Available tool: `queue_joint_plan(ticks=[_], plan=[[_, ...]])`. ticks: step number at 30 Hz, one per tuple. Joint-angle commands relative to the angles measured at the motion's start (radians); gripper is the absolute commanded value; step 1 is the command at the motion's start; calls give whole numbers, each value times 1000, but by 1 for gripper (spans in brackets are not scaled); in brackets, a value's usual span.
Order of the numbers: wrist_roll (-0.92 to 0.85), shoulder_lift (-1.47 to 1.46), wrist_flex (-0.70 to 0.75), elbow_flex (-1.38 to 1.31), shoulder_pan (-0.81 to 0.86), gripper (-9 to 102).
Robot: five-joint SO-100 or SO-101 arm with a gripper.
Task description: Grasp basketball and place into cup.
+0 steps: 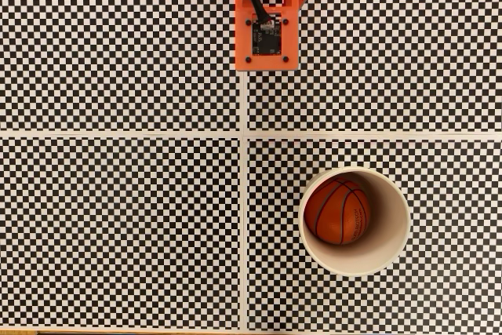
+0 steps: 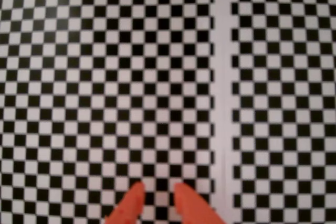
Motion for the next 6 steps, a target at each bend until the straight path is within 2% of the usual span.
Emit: queue_joint_plan(ticks=[1,6], plan=[[0,6,5,35,8,0],[0,6,5,35,8,0]])
